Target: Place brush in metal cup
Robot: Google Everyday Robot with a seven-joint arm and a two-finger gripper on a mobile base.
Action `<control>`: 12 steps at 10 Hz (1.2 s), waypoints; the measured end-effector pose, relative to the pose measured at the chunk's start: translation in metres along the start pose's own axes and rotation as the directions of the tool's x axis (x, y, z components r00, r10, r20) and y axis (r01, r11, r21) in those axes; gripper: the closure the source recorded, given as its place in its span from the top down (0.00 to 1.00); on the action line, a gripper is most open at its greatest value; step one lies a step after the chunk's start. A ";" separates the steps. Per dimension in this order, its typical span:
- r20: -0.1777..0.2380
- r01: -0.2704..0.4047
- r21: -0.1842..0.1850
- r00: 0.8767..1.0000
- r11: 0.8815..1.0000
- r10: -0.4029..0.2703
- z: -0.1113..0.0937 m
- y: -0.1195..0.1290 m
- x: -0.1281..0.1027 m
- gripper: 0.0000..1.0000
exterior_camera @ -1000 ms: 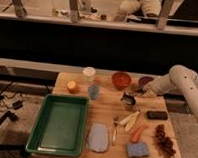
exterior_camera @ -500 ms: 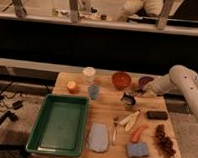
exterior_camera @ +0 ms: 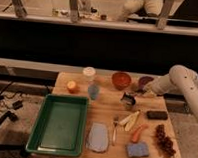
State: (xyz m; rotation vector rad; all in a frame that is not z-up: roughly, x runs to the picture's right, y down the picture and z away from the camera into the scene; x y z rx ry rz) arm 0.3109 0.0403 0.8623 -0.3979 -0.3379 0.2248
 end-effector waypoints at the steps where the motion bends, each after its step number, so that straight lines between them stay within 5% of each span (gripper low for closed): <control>1: -0.004 0.000 -0.002 1.000 1.000 0.000 0.000 0.000 0.001 0.03; 7: -0.088 0.020 -0.092 0.996 0.996 -0.028 0.011 0.003 0.002 0.03; 12: -0.120 0.027 -0.133 0.992 0.991 -0.043 0.017 0.006 0.003 0.03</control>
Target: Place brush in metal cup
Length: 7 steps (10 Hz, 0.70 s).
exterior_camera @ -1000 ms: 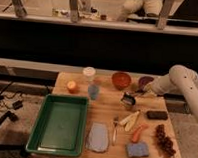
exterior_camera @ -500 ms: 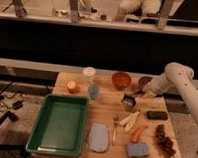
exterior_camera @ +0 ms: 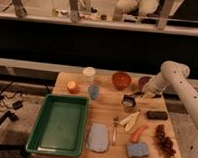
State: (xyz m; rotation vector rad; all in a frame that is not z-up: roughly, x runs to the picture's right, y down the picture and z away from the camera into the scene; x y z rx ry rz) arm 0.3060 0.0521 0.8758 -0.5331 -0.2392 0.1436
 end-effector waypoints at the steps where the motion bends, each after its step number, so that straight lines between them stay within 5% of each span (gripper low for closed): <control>1: -0.001 0.004 -0.004 1.000 1.000 -0.004 0.001 0.000 -0.001 0.03; 7: -0.004 0.007 -0.008 1.000 1.000 -0.007 0.002 0.000 0.001 0.03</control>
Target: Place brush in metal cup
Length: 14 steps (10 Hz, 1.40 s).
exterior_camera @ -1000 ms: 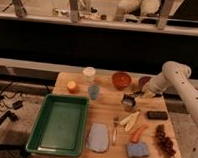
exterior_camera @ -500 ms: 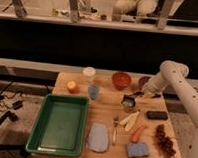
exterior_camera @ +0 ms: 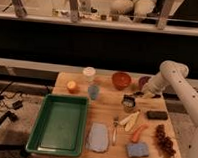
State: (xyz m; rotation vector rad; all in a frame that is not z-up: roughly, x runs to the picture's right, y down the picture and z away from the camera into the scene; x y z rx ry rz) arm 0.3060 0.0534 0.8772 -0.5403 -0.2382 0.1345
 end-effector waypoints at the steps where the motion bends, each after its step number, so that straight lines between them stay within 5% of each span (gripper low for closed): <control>1: 0.000 -0.001 0.000 1.000 1.000 0.001 0.000 0.000 0.001 0.03; 12: 0.000 -0.003 -0.001 1.000 1.000 0.003 0.000 0.001 0.002 0.03; 14: 0.000 -0.003 -0.001 1.000 1.000 0.003 0.000 0.001 0.002 0.11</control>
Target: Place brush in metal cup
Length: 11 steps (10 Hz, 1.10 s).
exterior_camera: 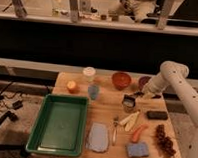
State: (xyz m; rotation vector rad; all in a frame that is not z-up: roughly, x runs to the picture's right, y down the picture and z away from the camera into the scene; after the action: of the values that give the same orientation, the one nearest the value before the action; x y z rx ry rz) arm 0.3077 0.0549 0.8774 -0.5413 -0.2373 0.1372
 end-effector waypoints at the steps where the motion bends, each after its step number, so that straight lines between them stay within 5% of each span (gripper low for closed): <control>1: 0.000 0.000 0.000 1.000 1.000 0.000 0.000 0.000 0.000 0.22; 5: 0.000 0.000 0.000 1.000 1.000 0.000 0.000 0.000 0.000 0.58; 11: 0.000 0.001 -0.001 1.000 1.000 -0.001 0.000 0.000 0.000 0.62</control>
State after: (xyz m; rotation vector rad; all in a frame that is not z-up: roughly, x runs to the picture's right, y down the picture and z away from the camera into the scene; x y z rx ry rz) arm 0.3073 0.0549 0.8774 -0.5420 -0.2375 0.1367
